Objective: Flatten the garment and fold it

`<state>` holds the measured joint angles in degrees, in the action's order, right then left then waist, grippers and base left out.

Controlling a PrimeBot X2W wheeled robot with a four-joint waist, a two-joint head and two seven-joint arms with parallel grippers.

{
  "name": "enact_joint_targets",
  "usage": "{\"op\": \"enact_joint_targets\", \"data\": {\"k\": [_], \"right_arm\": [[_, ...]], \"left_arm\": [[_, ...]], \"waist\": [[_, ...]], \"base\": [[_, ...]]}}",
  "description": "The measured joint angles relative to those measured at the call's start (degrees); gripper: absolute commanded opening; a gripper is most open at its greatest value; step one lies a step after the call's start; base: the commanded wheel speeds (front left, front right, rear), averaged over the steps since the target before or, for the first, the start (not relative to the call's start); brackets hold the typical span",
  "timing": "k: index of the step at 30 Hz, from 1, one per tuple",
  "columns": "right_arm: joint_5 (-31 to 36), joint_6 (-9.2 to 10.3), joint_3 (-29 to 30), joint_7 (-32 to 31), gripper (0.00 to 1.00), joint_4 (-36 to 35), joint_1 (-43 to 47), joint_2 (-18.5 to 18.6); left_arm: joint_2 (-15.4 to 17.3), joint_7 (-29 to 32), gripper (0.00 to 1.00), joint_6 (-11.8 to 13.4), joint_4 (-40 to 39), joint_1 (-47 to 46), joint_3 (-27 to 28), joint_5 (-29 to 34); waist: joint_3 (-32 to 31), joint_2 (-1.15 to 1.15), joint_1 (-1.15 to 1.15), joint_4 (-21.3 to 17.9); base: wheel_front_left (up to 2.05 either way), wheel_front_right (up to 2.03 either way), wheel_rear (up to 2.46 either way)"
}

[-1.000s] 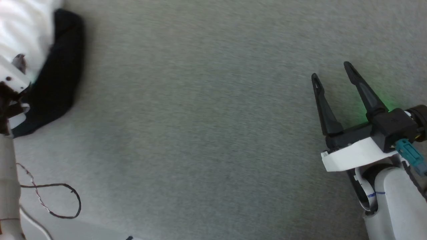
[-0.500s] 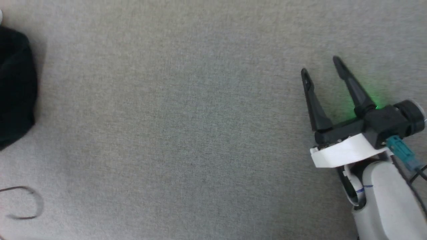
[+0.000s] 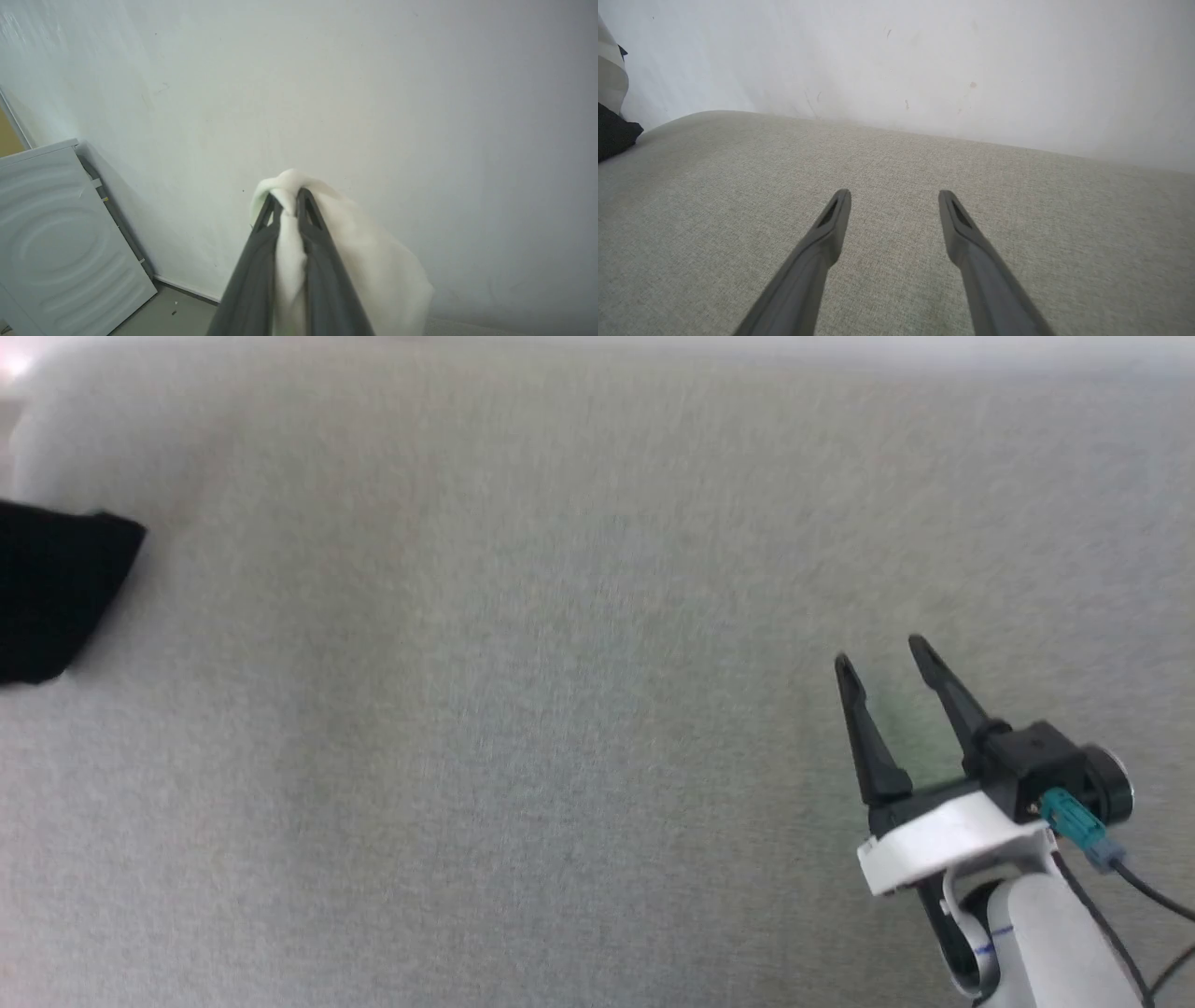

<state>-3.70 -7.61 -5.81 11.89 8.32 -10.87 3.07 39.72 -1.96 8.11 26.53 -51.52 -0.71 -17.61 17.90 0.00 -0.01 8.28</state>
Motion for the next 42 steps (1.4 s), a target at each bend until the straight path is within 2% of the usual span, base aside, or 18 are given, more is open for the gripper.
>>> {"op": "enact_joint_targets", "data": {"k": [4, 12, 24, 28, 33, 41, 42], "right_arm": [[-2.04, 0.0, -0.19, 0.44, 1.0, 0.78, 1.27, -0.03], [-3.21, 0.0, -1.14, 0.92, 1.0, 1.76, 2.5, -0.03], [-3.61, 0.0, -2.53, 0.76, 1.0, 1.86, 2.99, -0.02], [-3.87, 0.0, -2.7, 0.75, 1.0, 1.86, 3.07, -0.02], [-4.01, 0.0, -3.42, 0.71, 1.0, 1.78, 3.15, -0.02], [-4.45, 0.0, -3.83, 0.69, 1.0, 1.74, 3.06, -0.01], [-4.45, 0.0, -3.78, 0.7, 1.0, 1.75, 3.05, -0.01]], "left_arm": [[-2.71, 1.67, 0.0, -0.97, -5.14, -3.41, -4.3, 1.19], [-12.39, 6.88, 0.0, -1.12, -14.23, -7.82, -12.43, 1.46], [-25.29, 8.5, 0.0, -3.11, -15.75, -8.17, -19.97, -3.44], [-28.71, 9.07, 0.0, -3.56, -13.38, -1.79, -22.63, -5.82], [-31.89, 12.79, 0.0, -3.57, -6.91, 8.82, -26.38, -8.86], [-34.22, 21.09, 0.0, -4.14, 6.43, 19.74, -32.92, -11.27], [-34.3, 21.87, 0.19, -4.65, 7.3, 20.06, -33.51, -11.31]], "waist": [[-4.45, 0.0, -0.01, -1.22], [-10.27, 0.0, 0.0, -6.05], [-13.45, 0.0, 0.01, -16.07], [-13.72, 0.0, 0.01, -18.97], [-13.5, 0.0, 0.01, -21.67], [-11.33, 0.0, 0.02, -23.18], [-11.11, 0.0, 0.02, -23.18]], "base": [[0.0, 0.0, 0.0], [0.0, 0.0, 0.0], [0.0, 0.0, 0.0], [0.0, 0.0, 0.0], [0.0, 0.0, 0.0], [0.0, 0.0, 0.0], [0.0, 0.0, 0.0]]}}
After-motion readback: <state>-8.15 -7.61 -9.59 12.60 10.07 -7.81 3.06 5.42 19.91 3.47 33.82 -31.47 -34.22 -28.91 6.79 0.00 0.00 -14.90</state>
